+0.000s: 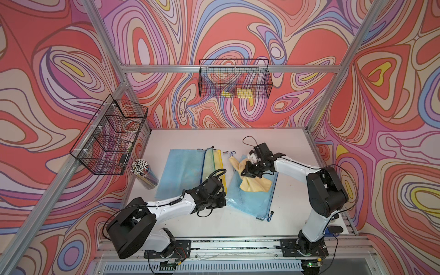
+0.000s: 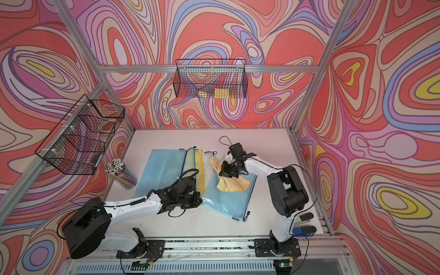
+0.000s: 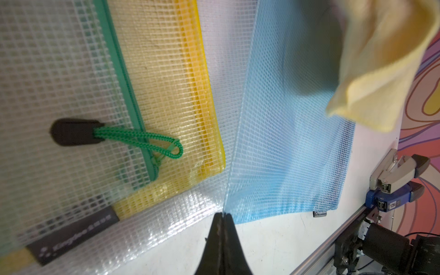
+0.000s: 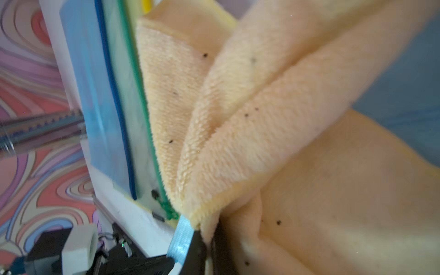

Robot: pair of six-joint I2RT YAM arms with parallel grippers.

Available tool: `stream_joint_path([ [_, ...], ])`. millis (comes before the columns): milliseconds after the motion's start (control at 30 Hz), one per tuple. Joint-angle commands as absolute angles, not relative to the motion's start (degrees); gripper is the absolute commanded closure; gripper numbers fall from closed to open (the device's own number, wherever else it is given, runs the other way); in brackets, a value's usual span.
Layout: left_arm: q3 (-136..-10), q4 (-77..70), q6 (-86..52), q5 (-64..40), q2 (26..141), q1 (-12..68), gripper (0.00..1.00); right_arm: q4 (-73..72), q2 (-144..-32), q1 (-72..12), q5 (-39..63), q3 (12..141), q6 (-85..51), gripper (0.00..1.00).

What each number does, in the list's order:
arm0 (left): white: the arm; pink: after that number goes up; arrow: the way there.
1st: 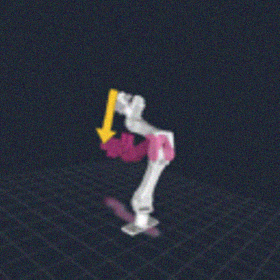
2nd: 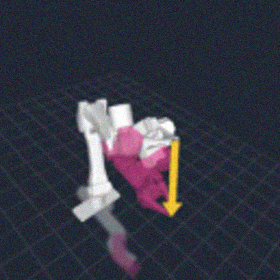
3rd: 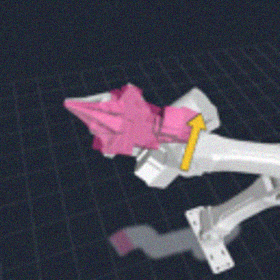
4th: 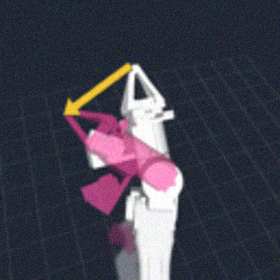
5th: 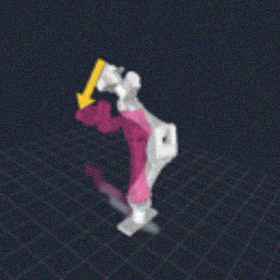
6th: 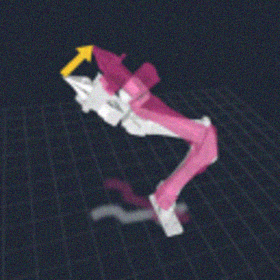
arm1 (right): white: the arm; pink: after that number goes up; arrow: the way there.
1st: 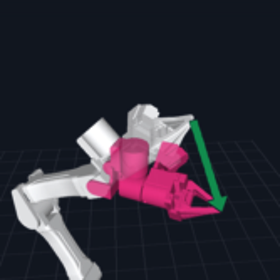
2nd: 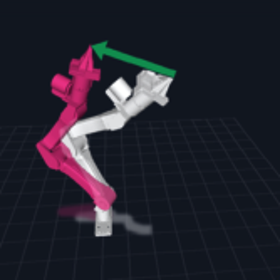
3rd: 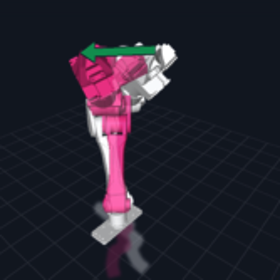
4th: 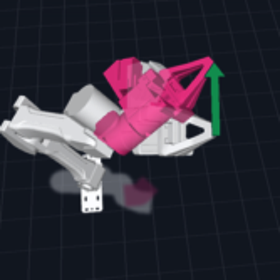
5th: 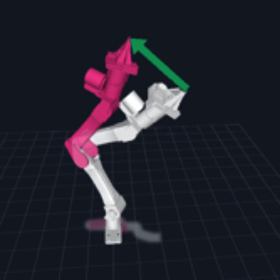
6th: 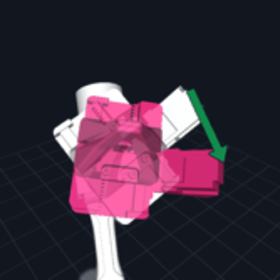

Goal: Wipe the document bag
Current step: Wipe the dirt from the document bag.

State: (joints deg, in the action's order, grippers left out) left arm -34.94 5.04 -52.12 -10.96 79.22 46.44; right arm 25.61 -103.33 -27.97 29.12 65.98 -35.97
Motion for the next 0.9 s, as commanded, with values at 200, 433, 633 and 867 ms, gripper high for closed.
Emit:
stream_joint_path([
  [200,-37.0,7.8,-51.1,-10.6,79.4,46.3,1.00,21.7,-104.2,-27.0,27.2,58.7,-42.9,1.00],
  [433,-36.6,8.2,-51.0,-10.1,78.8,46.3,1.00,31.2,-98.0,-5.5,29.6,57.0,-32.9,1.00],
  [633,-36.2,7.9,-50.9,-9.9,78.3,46.3,1.00,37.1,-95.2,0.5,30.1,61.7,-29.0,1.00],
  [867,-36.7,7.5,-51.2,-10.5,79.5,46.3,1.00,30.2,-94.1,-18.7,32.8,61.3,-37.2,1.00],
])
